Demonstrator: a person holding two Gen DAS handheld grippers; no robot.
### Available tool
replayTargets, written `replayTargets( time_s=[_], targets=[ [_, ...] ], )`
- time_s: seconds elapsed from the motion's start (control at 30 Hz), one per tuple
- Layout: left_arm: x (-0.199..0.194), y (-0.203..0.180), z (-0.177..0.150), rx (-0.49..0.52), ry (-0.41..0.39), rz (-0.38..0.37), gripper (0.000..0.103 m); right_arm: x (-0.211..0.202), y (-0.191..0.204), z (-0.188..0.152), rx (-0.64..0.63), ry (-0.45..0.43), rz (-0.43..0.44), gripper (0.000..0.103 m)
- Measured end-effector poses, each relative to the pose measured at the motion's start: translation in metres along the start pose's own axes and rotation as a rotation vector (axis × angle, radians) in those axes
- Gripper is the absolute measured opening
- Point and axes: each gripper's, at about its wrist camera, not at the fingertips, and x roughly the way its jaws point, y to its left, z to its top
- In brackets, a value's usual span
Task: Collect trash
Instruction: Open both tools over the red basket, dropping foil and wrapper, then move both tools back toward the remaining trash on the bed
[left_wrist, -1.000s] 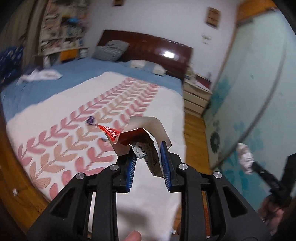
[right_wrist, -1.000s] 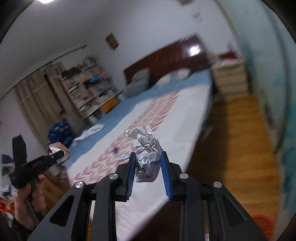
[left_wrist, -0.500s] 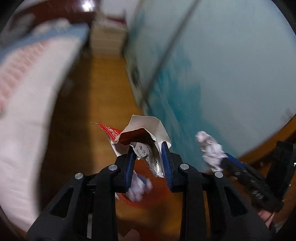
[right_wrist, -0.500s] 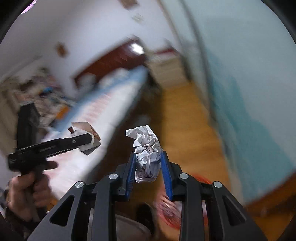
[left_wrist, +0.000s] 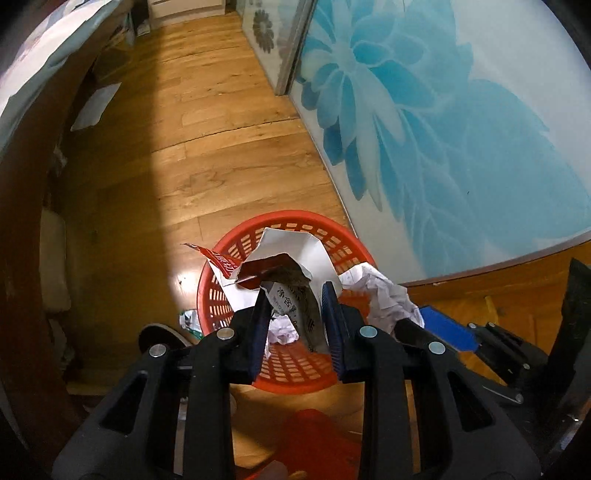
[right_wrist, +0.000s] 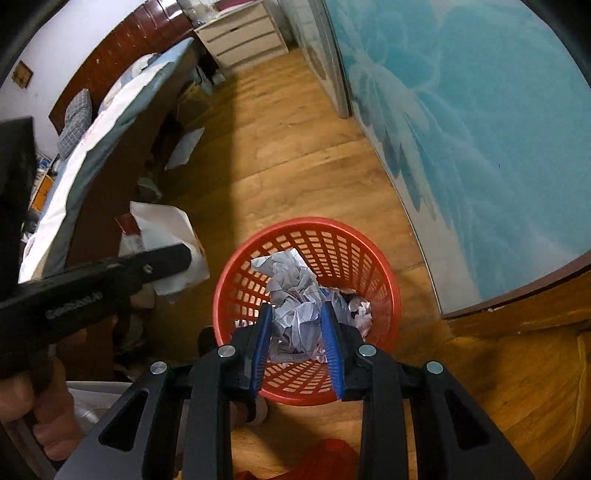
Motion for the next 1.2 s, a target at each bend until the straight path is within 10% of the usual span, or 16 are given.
replayTargets(
  time_s=[0.4, 0.57, 0.8, 1.2],
  targets=[
    [0.005, -0.002, 0.004, -0.002, 0.010, 0.022, 0.029, 0.027, 0.004, -0.001, 0.017, -0.002, -0.008, 0.030],
    [-0.001, 0.000, 0.004, -0.033, -0.009, 0.047, 0.071, 0.014, 0.007, 0.000, 0.015, -0.048, -0.041, 0.062],
    [-0.031, 0.013, 0.005, -0.073, -0.075, 0.102, 0.073, -0.021, 0.018, 0.007, 0.005, -0.155, -0.061, 0.066],
    [-0.254, 0.140, -0.064, -0.303, -0.637, 0.253, 0.080, -0.106, 0.135, 0.042, -0.226, -0.347, 0.189, 0.070]
  ],
)
